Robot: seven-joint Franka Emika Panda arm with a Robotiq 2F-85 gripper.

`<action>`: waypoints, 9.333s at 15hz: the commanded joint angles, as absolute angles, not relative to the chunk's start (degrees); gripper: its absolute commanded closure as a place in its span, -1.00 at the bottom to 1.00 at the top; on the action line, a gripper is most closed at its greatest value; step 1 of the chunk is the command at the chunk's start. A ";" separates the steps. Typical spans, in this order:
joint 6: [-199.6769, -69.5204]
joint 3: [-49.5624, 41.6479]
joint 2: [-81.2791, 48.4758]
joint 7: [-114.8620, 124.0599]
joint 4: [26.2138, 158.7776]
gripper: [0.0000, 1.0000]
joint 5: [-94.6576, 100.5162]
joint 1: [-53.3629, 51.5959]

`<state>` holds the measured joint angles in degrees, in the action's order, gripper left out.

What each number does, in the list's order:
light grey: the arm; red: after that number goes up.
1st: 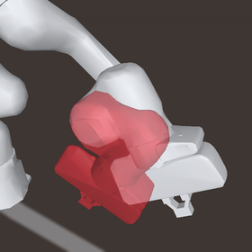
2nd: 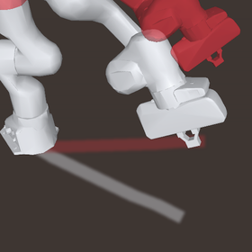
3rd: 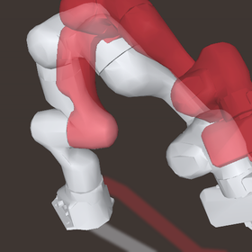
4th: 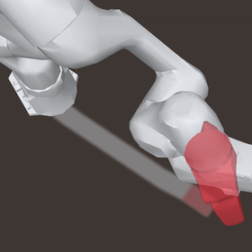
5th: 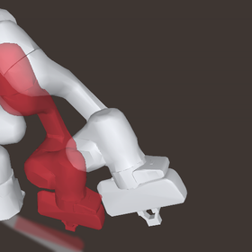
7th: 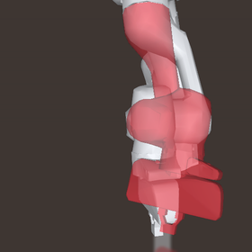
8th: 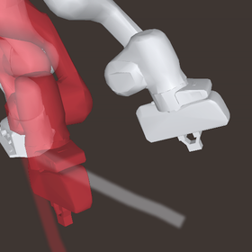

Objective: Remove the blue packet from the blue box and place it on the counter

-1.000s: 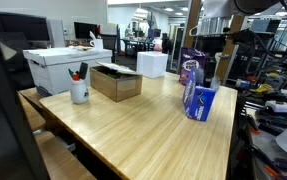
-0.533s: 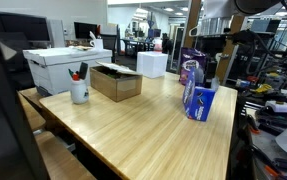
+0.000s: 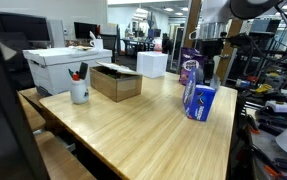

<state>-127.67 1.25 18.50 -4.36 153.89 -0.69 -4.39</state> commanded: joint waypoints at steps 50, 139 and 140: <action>-135.69 27.21 15.88 46.62 156.13 0.93 -9.01 -21.84; -154.96 17.49 7.09 25.22 159.47 0.20 5.07 -10.80; -153.94 17.69 7.60 25.09 159.14 0.37 3.92 -11.29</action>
